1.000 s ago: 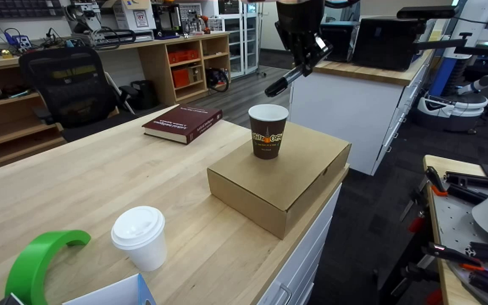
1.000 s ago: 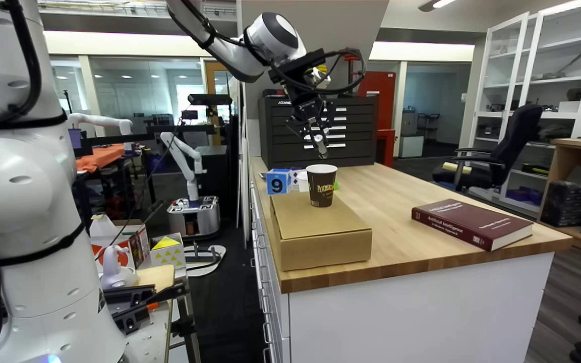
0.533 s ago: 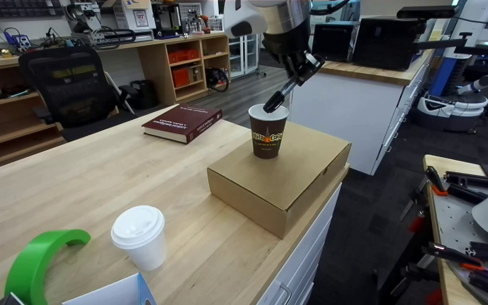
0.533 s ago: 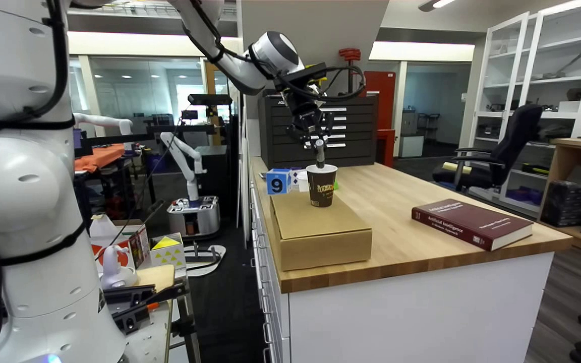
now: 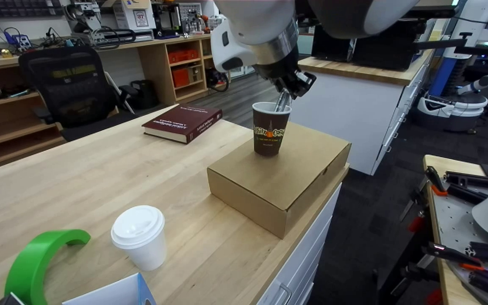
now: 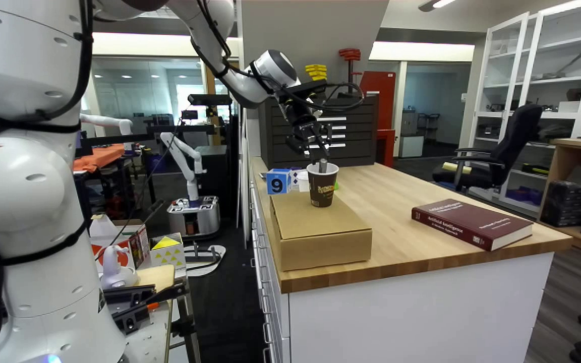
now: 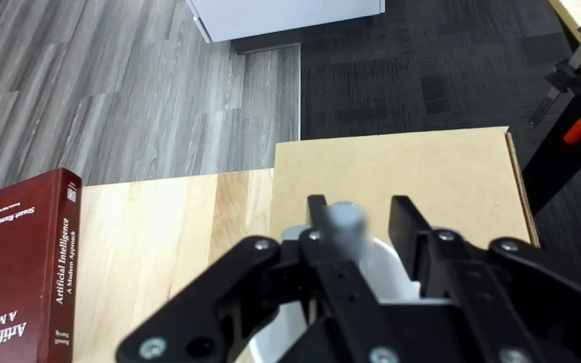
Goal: Put the marker in the cup
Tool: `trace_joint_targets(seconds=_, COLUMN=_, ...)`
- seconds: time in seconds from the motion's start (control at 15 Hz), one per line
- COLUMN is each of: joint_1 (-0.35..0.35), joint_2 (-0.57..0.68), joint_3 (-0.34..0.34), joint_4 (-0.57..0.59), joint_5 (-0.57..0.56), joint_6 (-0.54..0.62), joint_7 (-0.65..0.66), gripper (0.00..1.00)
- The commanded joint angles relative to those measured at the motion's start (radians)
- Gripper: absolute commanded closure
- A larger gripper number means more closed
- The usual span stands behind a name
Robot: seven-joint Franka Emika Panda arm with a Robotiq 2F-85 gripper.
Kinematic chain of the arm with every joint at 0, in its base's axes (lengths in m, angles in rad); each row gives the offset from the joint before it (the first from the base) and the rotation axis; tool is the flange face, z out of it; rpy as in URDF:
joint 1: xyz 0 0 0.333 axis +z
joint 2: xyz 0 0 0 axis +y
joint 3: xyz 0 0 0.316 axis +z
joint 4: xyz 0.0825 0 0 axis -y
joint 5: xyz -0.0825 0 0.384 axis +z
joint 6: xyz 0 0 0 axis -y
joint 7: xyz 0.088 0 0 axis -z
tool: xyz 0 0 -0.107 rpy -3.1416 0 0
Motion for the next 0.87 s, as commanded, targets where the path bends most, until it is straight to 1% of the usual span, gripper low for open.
trace_joint_targets(seconds=0.0, joint_1=0.012, joint_2=0.015, joint_3=0.007, joint_4=0.040, joint_5=-0.028, joint_6=-0.034, joint_7=-0.031, gripper=0.32)
trace_joint_targets(seconds=0.27, joint_1=-0.005, joint_2=-0.031, joint_3=0.009, joint_4=0.040, joint_5=0.028, joint_6=-0.002, joint_7=-0.006, gripper=0.05)
trace_joint_targets(seconds=0.33, joint_1=-0.007, joint_2=-0.034, joint_3=0.008, joint_4=0.046, joint_5=0.038, joint_6=-0.001, joint_7=-0.001, gripper=0.02)
trace_joint_targets(seconds=0.4, joint_1=0.004, joint_2=0.001, joint_3=0.007, joint_4=0.049, joint_5=0.009, joint_6=-0.003, joint_7=-0.006, gripper=0.19)
trace_joint_targets(seconds=0.47, joint_1=0.003, joint_2=-0.003, joint_3=0.007, joint_4=0.056, joint_5=0.014, joint_6=-0.003, joint_7=-0.006, gripper=0.11)
trace_joint_targets(seconds=0.6, joint_1=0.002, joint_2=-0.010, joint_3=0.007, joint_4=0.059, joint_5=0.017, joint_6=-0.003, joint_7=-0.006, gripper=0.02)
trace_joint_targets(seconds=0.8, joint_1=0.002, joint_2=-0.011, joint_3=0.007, joint_4=0.059, joint_5=0.018, joint_6=-0.003, joint_7=-0.006, gripper=0.02)
